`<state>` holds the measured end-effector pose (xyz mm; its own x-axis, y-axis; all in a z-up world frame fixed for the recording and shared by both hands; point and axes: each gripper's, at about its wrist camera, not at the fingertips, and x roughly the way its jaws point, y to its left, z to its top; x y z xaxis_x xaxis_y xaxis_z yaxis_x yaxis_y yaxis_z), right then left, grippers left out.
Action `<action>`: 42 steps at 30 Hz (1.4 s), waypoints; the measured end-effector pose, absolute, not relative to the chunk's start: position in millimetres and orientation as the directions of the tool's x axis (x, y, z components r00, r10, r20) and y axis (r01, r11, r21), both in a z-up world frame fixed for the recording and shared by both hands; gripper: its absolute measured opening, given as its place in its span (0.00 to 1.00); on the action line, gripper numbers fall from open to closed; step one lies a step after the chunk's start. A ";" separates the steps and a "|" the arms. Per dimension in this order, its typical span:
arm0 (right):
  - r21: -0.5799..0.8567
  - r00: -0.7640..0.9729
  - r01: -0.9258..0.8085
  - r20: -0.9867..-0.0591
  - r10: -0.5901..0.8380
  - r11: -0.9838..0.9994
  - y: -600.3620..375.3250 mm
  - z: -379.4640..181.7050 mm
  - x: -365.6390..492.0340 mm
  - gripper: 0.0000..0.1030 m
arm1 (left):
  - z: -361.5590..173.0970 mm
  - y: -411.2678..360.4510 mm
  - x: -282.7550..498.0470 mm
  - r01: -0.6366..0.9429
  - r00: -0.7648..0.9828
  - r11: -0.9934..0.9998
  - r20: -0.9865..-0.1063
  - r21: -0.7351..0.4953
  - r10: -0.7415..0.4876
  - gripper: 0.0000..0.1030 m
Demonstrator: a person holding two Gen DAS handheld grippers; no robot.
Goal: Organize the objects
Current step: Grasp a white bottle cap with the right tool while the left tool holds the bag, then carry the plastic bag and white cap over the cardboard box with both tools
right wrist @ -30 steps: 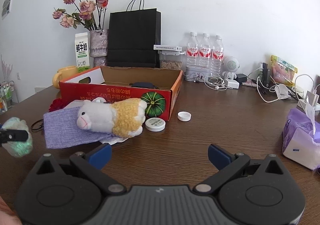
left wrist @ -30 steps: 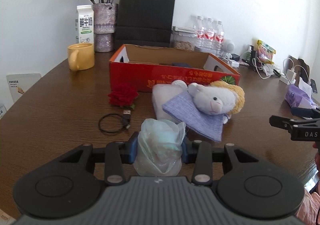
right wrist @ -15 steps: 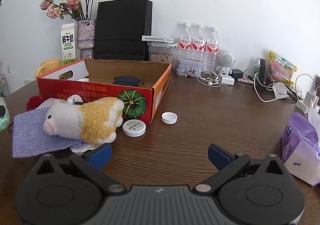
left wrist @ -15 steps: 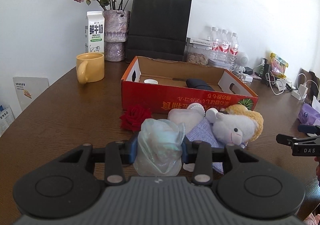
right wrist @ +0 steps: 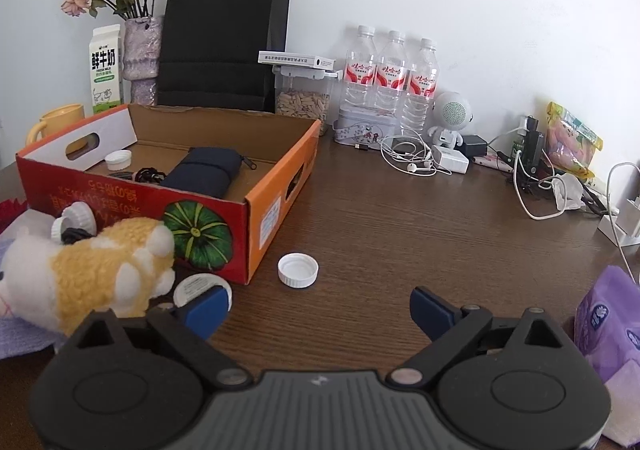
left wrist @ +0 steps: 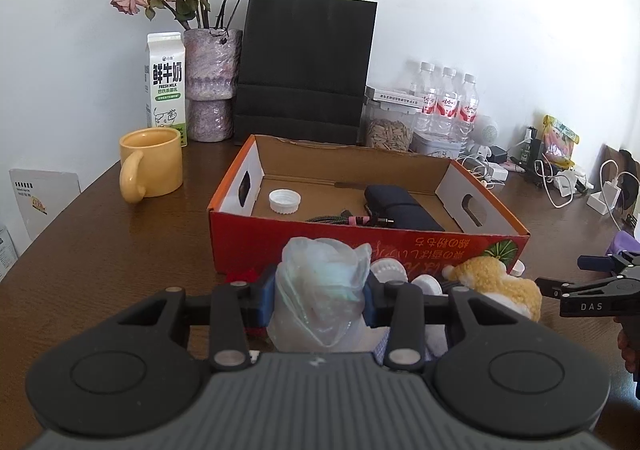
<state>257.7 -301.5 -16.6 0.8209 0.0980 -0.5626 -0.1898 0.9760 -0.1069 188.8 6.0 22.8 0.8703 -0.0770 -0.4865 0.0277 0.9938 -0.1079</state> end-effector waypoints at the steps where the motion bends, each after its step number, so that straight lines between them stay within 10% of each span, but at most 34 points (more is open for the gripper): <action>1: -0.107 0.815 -0.195 -0.571 0.100 0.975 -301.8 -17.9 265.1 0.88 | 23.3 5.5 192.9 0.030 0.870 0.994 -0.486 -0.109 -0.080 0.39; 11: -0.039 0.748 -0.294 -0.631 0.205 0.955 -307.8 -35.5 323.0 0.53 | 23.0 6.2 215.2 0.021 0.865 0.993 -0.497 -0.113 -0.074 0.40; 13: -0.009 0.739 -0.321 -0.627 0.245 0.947 -308.7 -34.8 325.2 0.28 | 22.8 8.0 216.2 0.015 0.863 0.993 -0.500 -0.116 -0.072 0.40; 42: 0.029 0.754 -0.516 -0.460 0.470 0.856 -221.6 29.4 193.9 0.27 | 33.3 14.4 180.8 0.045 0.869 0.989 -0.483 -0.143 -0.109 0.40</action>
